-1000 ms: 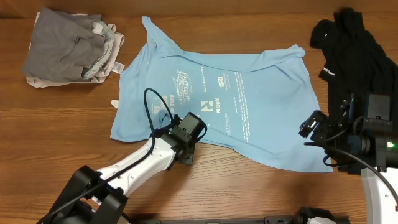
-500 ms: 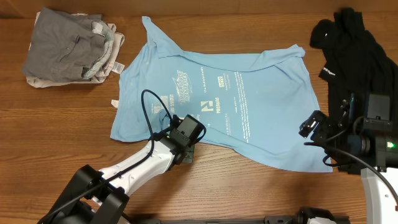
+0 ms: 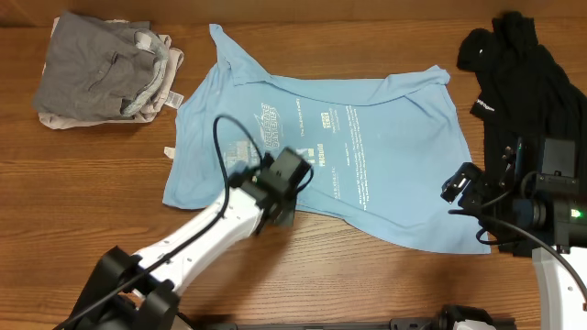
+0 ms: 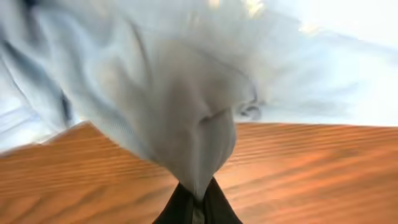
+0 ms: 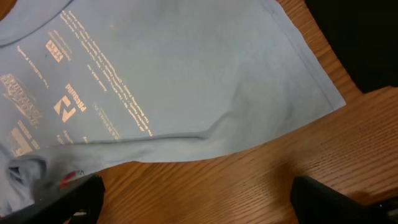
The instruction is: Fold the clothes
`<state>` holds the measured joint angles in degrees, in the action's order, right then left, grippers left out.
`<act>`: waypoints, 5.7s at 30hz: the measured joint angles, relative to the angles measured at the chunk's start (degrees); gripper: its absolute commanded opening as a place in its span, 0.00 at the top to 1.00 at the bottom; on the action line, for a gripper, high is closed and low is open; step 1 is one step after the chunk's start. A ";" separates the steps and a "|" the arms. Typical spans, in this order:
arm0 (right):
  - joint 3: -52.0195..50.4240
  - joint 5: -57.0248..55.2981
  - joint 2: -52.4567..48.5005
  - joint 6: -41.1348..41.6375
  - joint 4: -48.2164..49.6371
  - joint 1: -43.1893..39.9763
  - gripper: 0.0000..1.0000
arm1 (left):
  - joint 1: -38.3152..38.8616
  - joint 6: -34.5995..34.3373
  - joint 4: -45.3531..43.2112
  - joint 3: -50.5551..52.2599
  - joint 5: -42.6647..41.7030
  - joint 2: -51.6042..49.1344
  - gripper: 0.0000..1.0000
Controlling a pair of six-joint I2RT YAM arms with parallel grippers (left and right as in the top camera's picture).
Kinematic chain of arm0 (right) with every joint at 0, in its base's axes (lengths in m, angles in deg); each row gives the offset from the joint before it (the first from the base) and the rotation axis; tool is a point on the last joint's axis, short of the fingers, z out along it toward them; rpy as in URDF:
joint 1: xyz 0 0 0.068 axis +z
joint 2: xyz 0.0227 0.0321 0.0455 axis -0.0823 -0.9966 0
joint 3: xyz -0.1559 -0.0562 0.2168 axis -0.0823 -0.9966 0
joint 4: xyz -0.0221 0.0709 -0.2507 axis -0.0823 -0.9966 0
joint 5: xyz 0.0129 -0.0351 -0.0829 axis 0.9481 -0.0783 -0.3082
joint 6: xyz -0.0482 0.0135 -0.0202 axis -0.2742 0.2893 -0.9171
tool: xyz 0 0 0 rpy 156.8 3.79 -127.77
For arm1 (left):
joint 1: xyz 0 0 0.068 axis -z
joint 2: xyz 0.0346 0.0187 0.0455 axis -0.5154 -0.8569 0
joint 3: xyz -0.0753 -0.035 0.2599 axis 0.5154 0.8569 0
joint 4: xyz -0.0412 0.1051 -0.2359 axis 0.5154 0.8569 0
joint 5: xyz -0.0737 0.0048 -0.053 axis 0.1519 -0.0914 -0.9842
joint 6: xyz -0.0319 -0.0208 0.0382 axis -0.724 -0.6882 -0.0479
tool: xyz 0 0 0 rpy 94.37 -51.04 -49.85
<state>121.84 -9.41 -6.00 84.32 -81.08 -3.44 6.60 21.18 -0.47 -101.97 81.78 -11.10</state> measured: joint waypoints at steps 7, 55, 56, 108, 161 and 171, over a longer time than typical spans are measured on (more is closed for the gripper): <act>0.00 -0.02 0.00 -0.26 0.24 0.02 0.00 | 0.00 2.01 13.94 -19.30 -0.44 0.04 0.96; -0.02 -0.02 0.00 -1.68 0.92 0.00 0.00 | -14.45 10.21 -1.84 -3.06 2.23 -5.20 0.51; -0.02 0.00 0.00 -1.68 0.94 0.00 0.00 | -14.36 11.17 -1.84 -3.06 1.53 -5.62 0.51; -7.06 1.46 -21.64 7.85 5.44 0.00 0.01 | -27.52 15.47 21.22 -23.04 8.66 -11.04 0.96; -29.00 -6.01 -22.62 27.15 30.51 -6.05 0.96 | -31.26 15.50 9.35 -23.71 8.66 -11.04 0.96; -17.35 -4.94 -16.76 18.47 12.85 -6.05 0.96 | -31.26 14.56 20.20 -30.03 8.66 -9.40 0.96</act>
<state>104.49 -14.35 -22.77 102.79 -68.23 -9.50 -24.65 35.74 19.73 -132.00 90.44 -20.50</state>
